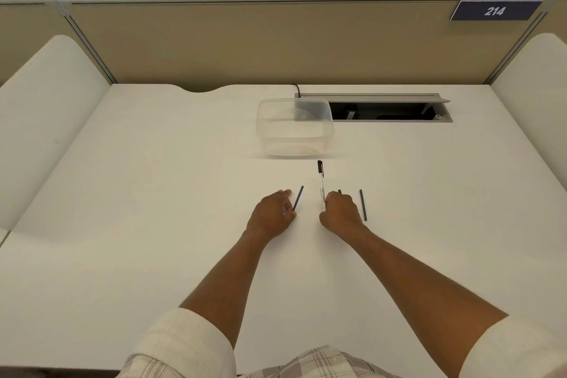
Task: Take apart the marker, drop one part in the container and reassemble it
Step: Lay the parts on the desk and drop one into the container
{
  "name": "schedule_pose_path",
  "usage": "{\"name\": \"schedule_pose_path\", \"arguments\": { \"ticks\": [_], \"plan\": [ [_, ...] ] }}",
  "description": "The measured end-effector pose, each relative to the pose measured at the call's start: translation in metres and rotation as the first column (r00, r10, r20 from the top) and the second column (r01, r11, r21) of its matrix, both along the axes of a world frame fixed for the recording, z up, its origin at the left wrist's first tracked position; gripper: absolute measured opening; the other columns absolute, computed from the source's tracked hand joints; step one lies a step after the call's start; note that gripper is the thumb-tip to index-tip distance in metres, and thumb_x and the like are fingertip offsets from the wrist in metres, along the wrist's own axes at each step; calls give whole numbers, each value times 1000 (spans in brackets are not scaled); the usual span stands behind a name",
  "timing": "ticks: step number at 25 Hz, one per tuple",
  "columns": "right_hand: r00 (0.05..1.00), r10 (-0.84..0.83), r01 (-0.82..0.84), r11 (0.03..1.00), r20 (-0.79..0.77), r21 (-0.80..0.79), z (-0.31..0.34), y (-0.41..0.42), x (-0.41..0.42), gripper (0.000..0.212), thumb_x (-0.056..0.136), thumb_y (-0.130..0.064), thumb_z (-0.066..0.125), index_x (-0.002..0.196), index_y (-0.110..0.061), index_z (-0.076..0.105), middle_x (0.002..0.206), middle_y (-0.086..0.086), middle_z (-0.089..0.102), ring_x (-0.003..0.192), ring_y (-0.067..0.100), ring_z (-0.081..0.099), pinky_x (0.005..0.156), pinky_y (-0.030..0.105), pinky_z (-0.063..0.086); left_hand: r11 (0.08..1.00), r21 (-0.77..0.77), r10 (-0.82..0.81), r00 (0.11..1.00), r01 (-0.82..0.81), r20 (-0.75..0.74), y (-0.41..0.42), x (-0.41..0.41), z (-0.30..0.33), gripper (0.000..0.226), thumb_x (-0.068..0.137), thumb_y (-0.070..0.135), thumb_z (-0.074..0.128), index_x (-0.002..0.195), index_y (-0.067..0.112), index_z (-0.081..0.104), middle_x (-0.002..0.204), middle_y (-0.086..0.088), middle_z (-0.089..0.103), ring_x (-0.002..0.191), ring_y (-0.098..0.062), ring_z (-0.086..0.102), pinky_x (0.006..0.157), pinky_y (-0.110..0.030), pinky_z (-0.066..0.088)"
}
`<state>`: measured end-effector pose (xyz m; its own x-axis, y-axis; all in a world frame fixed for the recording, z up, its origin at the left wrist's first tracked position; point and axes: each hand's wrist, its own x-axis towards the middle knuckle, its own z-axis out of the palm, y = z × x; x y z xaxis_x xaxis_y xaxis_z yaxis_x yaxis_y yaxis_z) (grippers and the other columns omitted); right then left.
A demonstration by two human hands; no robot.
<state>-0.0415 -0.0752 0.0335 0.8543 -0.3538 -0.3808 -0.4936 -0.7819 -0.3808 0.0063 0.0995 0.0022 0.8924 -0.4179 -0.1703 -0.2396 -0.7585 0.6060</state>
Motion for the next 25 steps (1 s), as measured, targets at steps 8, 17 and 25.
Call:
{"name": "schedule_pose_path", "arguments": {
  "ticks": [8,17,25],
  "plan": [
    [1000,19,-19,1000,13,-18,-6,-1,0,23,84,-6,56,107,-4,54,111,16,61,99,35,63,70,30,44,1000,-14,22,1000,-22,-2,0,-2,0,4,84,24,65,81,21,64,145,8,51,139,-7,38,109,-28,35],
    [1000,21,-21,1000,-10,8,-8,-3,1,26,82,-9,59,107,-6,54,111,15,60,98,33,64,70,30,45,999,-16,31,999,-31,-22,-1,-2,5,8,84,23,67,77,25,63,145,7,51,138,-7,39,108,-26,33],
    [1000,27,-27,999,14,32,-6,-5,1,17,84,-13,56,95,-10,44,108,15,61,88,31,58,68,30,40,1000,1,28,999,-28,-28,-2,-2,8,4,85,23,67,81,21,65,145,6,52,138,-8,40,108,-26,33]
  ]
}}
